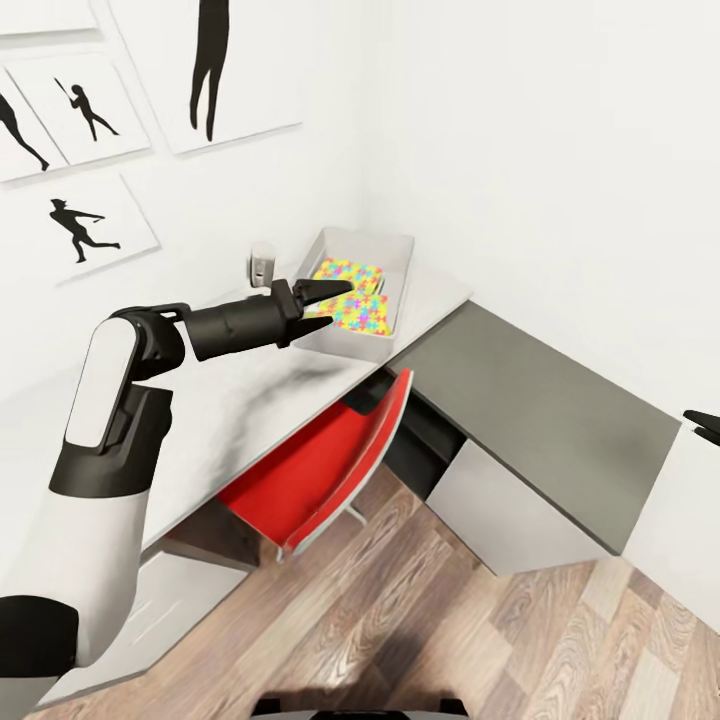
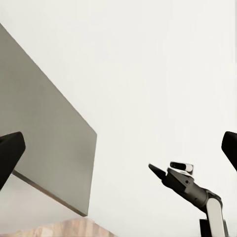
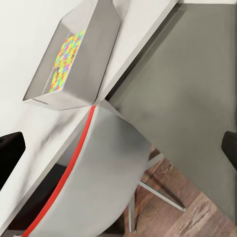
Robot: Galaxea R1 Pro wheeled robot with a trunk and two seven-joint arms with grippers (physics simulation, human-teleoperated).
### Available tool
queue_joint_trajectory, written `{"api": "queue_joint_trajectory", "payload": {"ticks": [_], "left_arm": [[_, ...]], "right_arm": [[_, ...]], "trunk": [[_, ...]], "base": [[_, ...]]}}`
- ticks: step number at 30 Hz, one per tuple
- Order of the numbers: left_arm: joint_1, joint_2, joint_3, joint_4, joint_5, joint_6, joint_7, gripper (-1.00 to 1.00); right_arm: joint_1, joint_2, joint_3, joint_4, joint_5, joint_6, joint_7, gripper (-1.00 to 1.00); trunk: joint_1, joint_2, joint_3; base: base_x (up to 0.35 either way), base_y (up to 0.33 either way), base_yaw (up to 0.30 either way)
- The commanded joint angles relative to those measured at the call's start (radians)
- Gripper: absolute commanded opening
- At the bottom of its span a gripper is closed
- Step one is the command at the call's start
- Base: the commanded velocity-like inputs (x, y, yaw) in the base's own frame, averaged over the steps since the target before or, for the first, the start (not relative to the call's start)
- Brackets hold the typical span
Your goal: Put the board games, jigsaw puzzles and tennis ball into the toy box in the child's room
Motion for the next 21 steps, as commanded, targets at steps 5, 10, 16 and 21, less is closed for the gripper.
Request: {"api": "queue_joint_trajectory", "payload": {"ticks": [5,10,16,21], "left_arm": [[0.000,-0.006,-0.007,-0.005,0.010,-0.001,0.010,1.00],[-0.001,-0.019,-0.013,-0.006,0.010,-0.001,0.013,1.00],[-0.002,-0.041,-0.023,-0.007,0.010,-0.002,0.017,1.00],[-0.004,-0.082,-0.095,-0.007,-0.008,-0.006,0.046,1.00]], "right_arm": [[-0.001,0.000,-0.001,0.000,0.006,0.005,0.006,1.00],[-0.001,0.000,-0.001,0.000,0.006,0.005,0.006,1.00],[-0.002,-0.006,0.001,0.000,0.007,0.005,-0.005,1.00],[-0.003,-0.008,0.005,0.000,0.005,0.005,-0.068,1.00]], "trunk": [[0.001,-0.002,0.007],[0.001,-0.002,0.015],[0.001,-0.002,0.024],[0.001,-0.002,0.032]], "base": [[-0.024,0.000,-0.120],[-0.008,0.000,-0.122],[-0.003,0.000,-0.123],[-0.001,0.000,-0.133]]}}
